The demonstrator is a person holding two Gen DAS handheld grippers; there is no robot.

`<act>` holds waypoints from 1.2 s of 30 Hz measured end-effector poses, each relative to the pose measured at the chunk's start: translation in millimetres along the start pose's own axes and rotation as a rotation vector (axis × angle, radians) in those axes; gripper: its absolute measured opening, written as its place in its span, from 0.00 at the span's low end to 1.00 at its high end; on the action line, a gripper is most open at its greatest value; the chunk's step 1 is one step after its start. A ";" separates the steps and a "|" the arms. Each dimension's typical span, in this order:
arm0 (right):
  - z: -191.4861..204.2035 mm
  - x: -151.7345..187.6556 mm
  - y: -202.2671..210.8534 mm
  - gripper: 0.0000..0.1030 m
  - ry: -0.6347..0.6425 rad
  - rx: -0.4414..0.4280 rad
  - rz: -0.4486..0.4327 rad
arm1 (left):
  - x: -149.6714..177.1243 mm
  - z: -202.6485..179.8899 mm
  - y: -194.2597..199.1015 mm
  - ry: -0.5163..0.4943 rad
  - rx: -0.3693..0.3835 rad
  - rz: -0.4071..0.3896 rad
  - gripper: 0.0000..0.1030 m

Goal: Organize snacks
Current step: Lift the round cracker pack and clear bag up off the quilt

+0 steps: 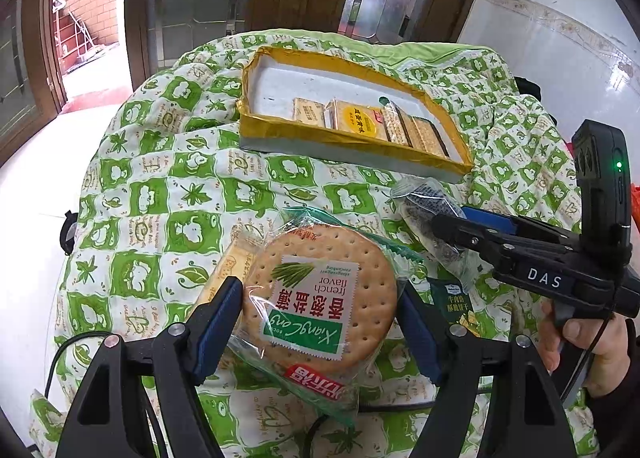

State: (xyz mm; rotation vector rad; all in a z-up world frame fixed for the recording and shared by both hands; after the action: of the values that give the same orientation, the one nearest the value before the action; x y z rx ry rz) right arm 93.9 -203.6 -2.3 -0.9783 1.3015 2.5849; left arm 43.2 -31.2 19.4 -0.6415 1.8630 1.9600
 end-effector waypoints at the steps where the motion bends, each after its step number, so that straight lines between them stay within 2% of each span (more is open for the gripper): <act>1: -0.1 -0.3 0.6 0.51 -0.001 -0.001 -0.002 | -0.9 -0.6 0.3 -0.002 -0.007 -0.002 0.77; 36: -4.3 -4.4 10.5 0.51 -0.030 -0.006 -0.042 | -28.8 -1.5 -0.4 -0.013 -0.053 -0.035 0.77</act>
State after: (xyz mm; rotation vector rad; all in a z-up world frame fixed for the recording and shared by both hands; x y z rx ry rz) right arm 95.9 -212.7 5.6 -0.9534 1.2525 2.5641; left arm 67.5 -31.3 34.9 -0.6707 1.7854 1.9917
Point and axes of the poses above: each gripper's, at about its wrist camera, not at the fingertips, and y roughly against the way its jaws point, z to its left, x to its underside, the point moved 3 cm from there along -y, roughly the way its jaws point, and after that the axes turned 15 degrees about -x, right-handed, at the moved point
